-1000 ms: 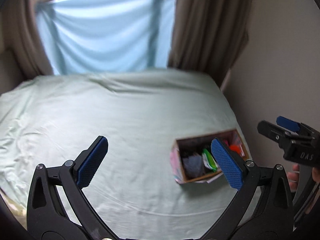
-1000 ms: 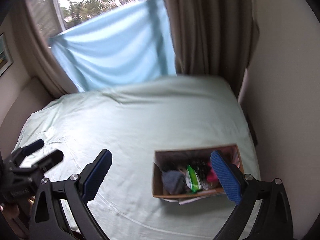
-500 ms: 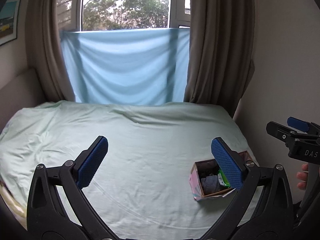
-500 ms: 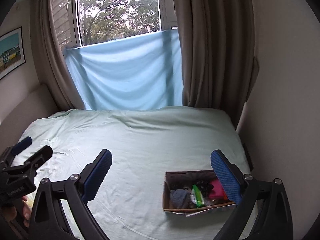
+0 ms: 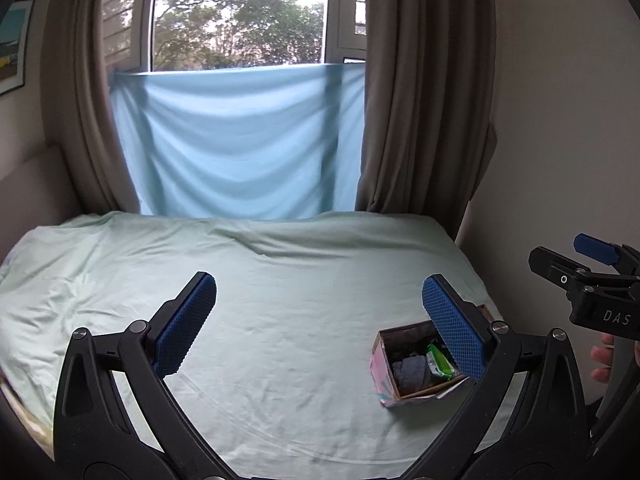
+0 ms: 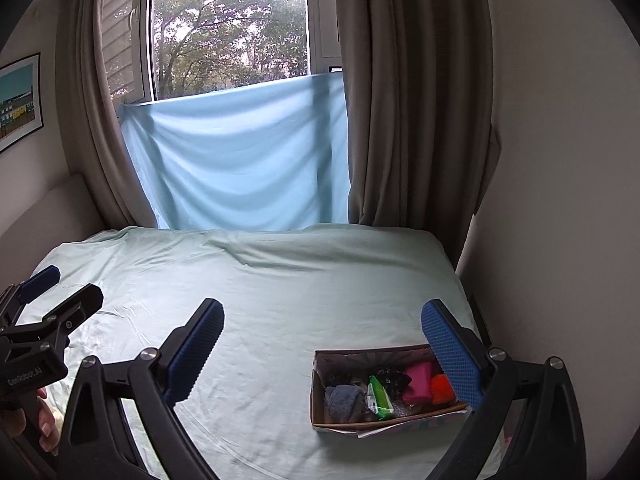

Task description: Organize soft objects

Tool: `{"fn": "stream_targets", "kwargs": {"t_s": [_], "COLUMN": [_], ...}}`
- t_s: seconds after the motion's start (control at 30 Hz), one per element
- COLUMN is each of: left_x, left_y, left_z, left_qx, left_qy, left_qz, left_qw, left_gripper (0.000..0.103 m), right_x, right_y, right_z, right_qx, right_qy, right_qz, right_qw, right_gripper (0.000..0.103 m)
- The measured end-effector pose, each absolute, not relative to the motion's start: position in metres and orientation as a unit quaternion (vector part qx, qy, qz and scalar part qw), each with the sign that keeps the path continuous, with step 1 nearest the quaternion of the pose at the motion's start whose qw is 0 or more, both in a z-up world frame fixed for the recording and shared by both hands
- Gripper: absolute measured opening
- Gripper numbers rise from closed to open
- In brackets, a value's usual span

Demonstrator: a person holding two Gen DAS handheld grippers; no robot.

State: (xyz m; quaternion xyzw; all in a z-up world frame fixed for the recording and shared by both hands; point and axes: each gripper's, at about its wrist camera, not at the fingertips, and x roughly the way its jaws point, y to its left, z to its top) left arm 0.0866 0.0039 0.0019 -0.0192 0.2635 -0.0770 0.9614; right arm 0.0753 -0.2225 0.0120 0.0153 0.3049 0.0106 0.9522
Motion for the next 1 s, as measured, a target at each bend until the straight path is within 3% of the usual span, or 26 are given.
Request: {"fn": "stream_targets", "kwargs": {"t_s": [1.0], "left_x": [0.0877], "left_y": [0.0059], "left_z": [0.0031], "left_qx": [-0.023], "left_qy": [0.260], "left_qz": [-0.083], "left_qw": [0.962], "left_gripper": [0.103], "right_x": [0.0778], "right_y": [-0.2230], "right_z": [0.0127], "right_qx": [0.016], "right_qy": [0.301], "right_qz": [0.007], "right_qw": [0.953], "right_gripper": [0.099]}}
